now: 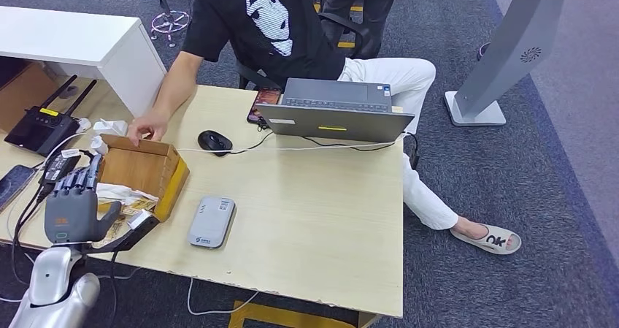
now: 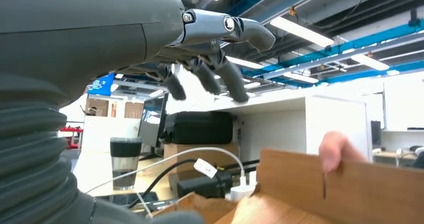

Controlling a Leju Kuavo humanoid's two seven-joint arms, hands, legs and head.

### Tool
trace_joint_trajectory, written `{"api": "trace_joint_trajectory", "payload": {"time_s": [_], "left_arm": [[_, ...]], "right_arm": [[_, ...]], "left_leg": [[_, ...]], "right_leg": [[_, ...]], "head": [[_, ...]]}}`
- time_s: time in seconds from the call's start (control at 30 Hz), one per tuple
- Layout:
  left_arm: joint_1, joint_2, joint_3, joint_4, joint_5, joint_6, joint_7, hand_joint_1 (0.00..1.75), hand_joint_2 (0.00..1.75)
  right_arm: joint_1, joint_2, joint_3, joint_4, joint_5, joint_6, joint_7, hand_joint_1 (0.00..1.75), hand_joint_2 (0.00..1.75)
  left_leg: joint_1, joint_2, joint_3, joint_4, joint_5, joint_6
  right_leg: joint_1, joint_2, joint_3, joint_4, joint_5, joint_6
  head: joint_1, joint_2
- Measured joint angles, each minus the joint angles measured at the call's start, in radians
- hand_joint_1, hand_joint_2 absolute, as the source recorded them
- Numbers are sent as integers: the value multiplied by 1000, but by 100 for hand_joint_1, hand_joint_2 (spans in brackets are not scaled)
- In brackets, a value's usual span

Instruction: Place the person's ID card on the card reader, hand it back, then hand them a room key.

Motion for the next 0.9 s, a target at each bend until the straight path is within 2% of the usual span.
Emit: {"api": "trace_joint_trajectory", "payload": {"time_s": [0.2, 0.37, 0.57, 0.67, 0.77, 0.9], "left_arm": [[10, -9, 3, -36, 7, -12, 0, 0, 175], [10, -19, 3, -58, 10, -102, 24, 0, 175], [11, -25, 3, -78, 6, -135, 37, 0, 175], [12, -27, 3, -91, -5, -190, 58, 0, 175], [19, -27, -1, -122, -26, -253, 85, 0, 175], [36, -27, -14, -187, -41, -291, 104, 0, 175]], "right_arm": [[0, 0, 0, 0, -5, 0, -2, 0, 175], [0, 0, 0, 0, -14, 2, -1, 0, 175], [0, 0, 0, 0, -16, 2, -1, 0, 175], [0, 0, 0, 0, -22, 3, 0, 0, 175], [1, 0, 0, 0, -29, 2, 1, 0, 175], [2, 0, 0, 0, -35, 1, 1, 0, 175]], "left_leg": [[0, 0, 0, 0, 0, 0], [0, 0, 0, 0, 0, 0], [0, 0, 0, 0, 0, 0], [0, 0, 0, 0, 0, 0], [0, 0, 0, 0, 0, 0], [0, 0, 0, 0, 0, 0]], "right_leg": [[0, 0, 0, 0, 0, 0], [0, 0, 0, 0, 0, 0], [0, 0, 0, 0, 0, 0], [0, 0, 0, 0, 0, 0], [0, 0, 0, 0, 0, 0], [0, 0, 0, 0, 0, 0]], "head": [[0, 0], [0, 0], [0, 0], [0, 0], [0, 0], [0, 0]]}}
